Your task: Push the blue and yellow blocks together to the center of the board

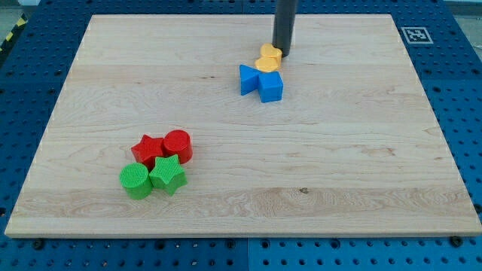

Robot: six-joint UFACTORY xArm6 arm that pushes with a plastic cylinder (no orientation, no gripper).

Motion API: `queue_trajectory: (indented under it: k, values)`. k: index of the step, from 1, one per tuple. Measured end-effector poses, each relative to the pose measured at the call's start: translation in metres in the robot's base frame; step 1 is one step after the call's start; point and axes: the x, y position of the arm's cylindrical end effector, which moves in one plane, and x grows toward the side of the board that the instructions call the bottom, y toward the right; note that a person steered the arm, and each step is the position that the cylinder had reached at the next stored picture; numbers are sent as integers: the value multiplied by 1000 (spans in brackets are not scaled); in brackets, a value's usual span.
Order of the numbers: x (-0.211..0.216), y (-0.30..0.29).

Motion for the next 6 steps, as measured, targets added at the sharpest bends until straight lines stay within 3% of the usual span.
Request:
queue_trajectory:
  k: [4,6]
  values:
    - [1,-68]
    - [-68,-45]
